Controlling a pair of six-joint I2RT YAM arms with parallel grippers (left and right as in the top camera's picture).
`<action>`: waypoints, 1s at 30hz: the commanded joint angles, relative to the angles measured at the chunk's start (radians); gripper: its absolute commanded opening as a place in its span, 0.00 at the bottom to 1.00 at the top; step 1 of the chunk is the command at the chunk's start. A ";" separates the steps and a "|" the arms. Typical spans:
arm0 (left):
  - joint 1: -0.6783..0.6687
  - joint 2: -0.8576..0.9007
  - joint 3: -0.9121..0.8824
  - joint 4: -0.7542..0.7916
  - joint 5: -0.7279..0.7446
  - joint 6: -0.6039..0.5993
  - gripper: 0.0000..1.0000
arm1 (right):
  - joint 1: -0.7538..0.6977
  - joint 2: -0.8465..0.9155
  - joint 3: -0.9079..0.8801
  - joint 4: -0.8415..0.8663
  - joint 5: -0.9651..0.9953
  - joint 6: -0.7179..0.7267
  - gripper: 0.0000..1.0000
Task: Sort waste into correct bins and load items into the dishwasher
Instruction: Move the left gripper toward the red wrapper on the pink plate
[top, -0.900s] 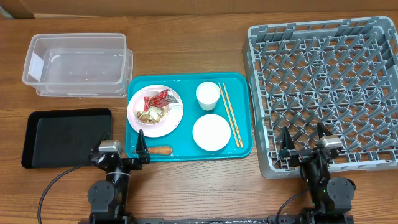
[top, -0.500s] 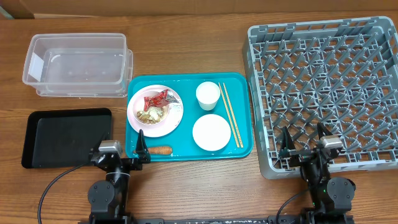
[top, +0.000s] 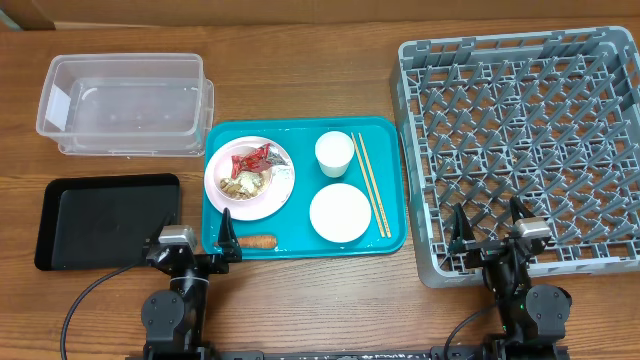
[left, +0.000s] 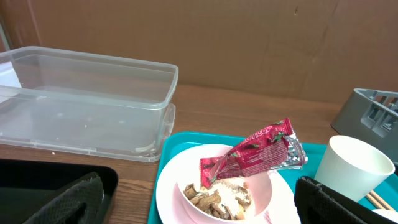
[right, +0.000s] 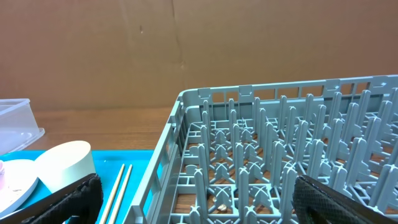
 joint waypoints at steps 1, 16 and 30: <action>0.005 -0.008 -0.003 -0.001 -0.011 0.019 1.00 | -0.006 -0.009 -0.010 0.006 0.006 0.003 1.00; 0.005 -0.008 -0.003 -0.001 -0.003 0.004 1.00 | -0.007 -0.009 -0.010 0.010 0.010 0.032 1.00; 0.005 0.296 0.343 -0.222 -0.011 -0.097 1.00 | -0.007 0.218 0.317 -0.064 0.121 0.214 1.00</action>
